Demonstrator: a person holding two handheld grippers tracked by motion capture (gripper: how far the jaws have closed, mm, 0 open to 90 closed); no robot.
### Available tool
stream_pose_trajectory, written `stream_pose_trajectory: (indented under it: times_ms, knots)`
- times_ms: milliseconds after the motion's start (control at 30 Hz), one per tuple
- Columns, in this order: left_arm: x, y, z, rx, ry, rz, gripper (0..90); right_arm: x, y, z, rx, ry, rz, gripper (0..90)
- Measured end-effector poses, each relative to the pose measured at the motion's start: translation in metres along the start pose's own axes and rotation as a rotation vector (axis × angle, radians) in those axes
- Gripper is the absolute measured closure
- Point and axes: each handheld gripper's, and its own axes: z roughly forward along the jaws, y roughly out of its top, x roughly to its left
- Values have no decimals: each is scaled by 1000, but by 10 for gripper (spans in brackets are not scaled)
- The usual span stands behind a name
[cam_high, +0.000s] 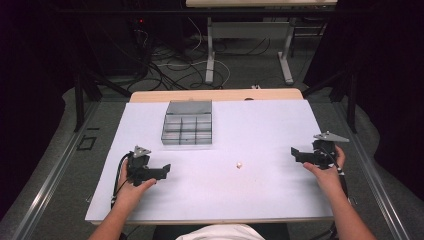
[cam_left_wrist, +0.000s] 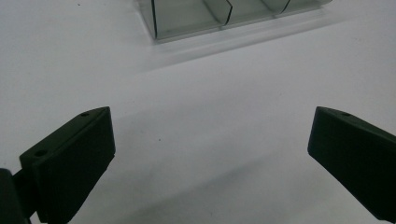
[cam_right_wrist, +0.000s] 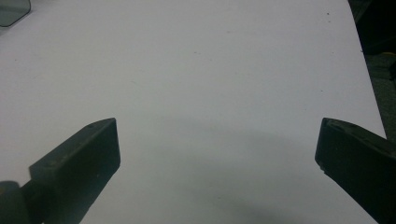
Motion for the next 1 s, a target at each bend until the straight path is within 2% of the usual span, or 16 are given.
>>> stream_pose_trajectory:
  times_ms: [33, 100, 200, 333, 400, 500, 667, 700, 767, 867, 900, 933, 1000]
  knots:
    - [0, 0, 0, 1, 1, -1, 7, 2, 0, -2, -4, -5, -4, 0]
    - [0, 0, -2, 8, 3, 3, 11, 7, -1, -6, -12, 14, 1, 0]
    - [-2, -1, -3, -14, 7, -10, 12, 12, -2, -8, -22, 36, -4, 0]
    - [-4, -1, -3, -6, 12, -9, 18, 20, -5, -9, -6, 75, -14, 0]
    - [-5, -1, -2, -7, 11, -2, 18, 22, -5, -10, -2, 76, -12, 0]
    - [-6, -1, -2, -9, 10, 5, 19, 25, -6, -12, -10, 84, -36, 0]
    - [-8, -1, -5, 2, 3, 21, 19, 29, -6, -12, -4, 91, -32, 0]
    - [-10, -1, -5, -9, 2, 6, 19, 29, -6, -12, -4, 91, -32, 0]
    - [-9, -1, -5, -14, 11, 24, 18, 30, -7, -11, -10, 96, -41, 0]
    - [-10, 0, -6, -17, 5, 26, 18, 34, -8, -11, -3, 95, -51, 0]
    - [-12, 0, -5, -23, 3, 16, 18, 34, -8, -11, -3, 95, -51, 0]
    - [-11, 0, -5, -18, 5, 34, 18, 35, -8, -11, -10, 91, -53, 0]
    - [-13, 0, -5, -17, -3, 26, 18, 36, -9, -11, -3, 98, -67, 0]
